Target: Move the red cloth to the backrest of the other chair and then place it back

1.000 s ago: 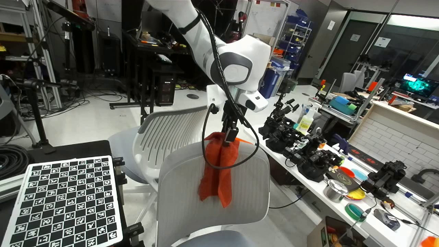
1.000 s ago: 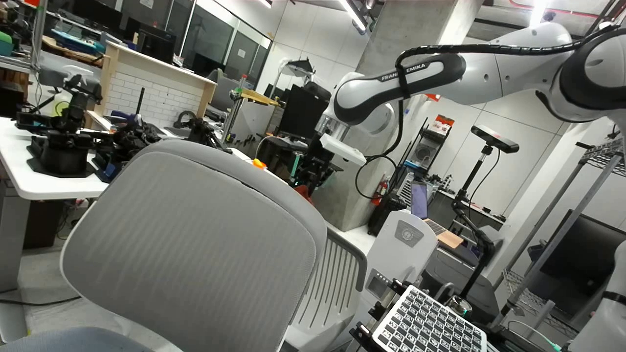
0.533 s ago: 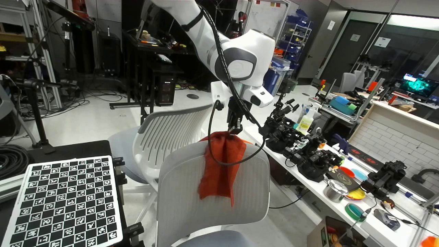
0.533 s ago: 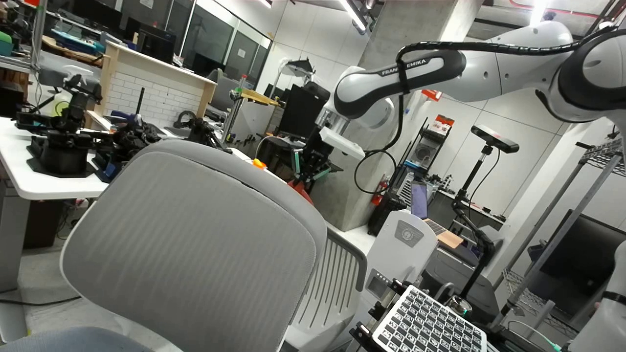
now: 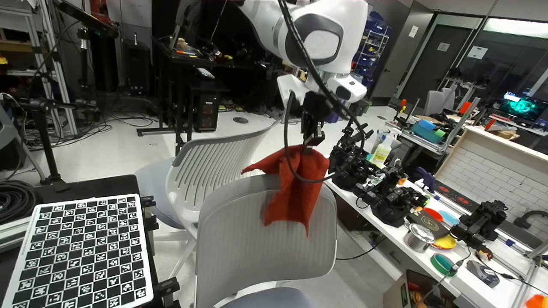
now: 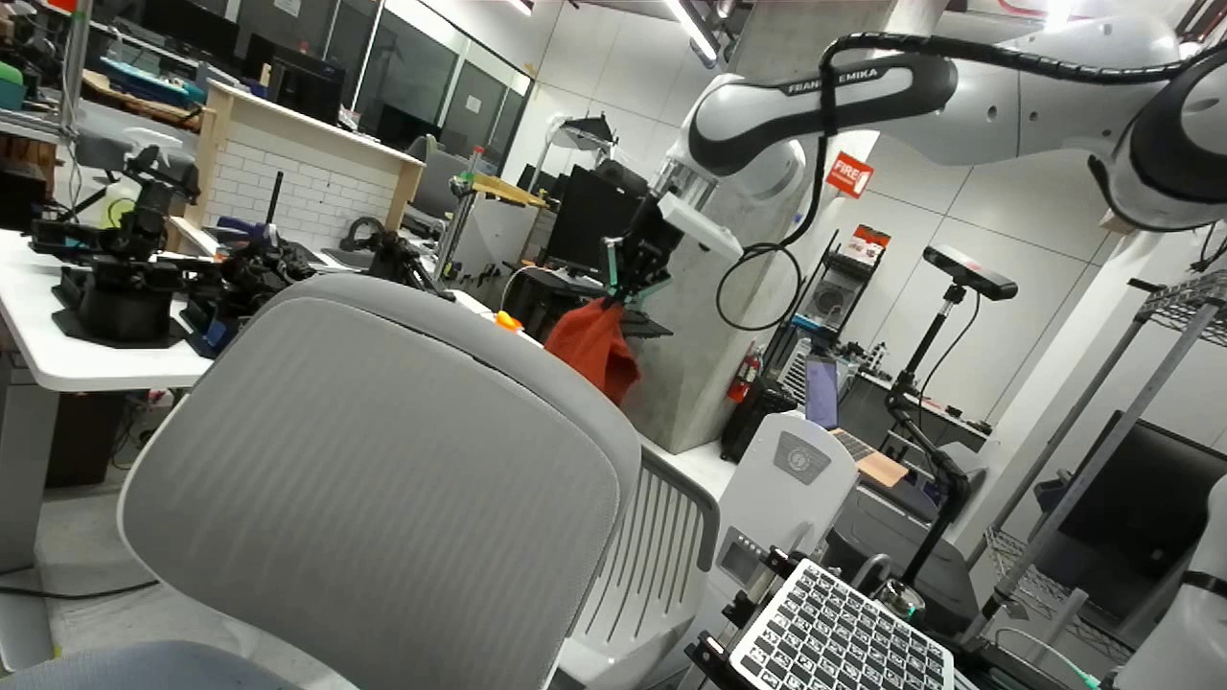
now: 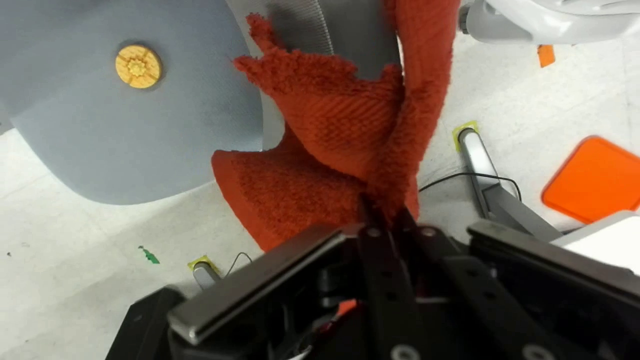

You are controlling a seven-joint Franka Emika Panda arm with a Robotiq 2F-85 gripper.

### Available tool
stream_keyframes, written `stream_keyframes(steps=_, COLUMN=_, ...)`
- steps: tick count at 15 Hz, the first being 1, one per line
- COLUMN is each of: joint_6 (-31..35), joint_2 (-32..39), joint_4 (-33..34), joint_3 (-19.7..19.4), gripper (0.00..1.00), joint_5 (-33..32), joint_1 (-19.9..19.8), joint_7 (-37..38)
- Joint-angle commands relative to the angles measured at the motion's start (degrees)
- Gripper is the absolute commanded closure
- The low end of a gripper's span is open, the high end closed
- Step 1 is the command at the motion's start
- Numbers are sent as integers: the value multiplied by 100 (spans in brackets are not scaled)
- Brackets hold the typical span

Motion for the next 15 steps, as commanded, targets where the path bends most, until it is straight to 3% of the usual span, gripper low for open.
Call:
stream_keyframes(steps=1, joint_6=-536, joint_2=-686, joint_4=110, joint_3=53, gripper=98, joint_5=-77, joint_1=-72, joint_7=-178)
stream_keyframes(steps=9, joint_6=-1279, joint_2=-1422, joint_4=902, joint_3=407, gripper=98, joint_5=-129, joint_1=205, joint_7=-113)
stream_keyframes(steps=15, joint_6=-1056, joint_2=-1609, joint_4=515, joint_3=800, gripper=98, joint_5=-372, joint_1=684, joint_7=5)
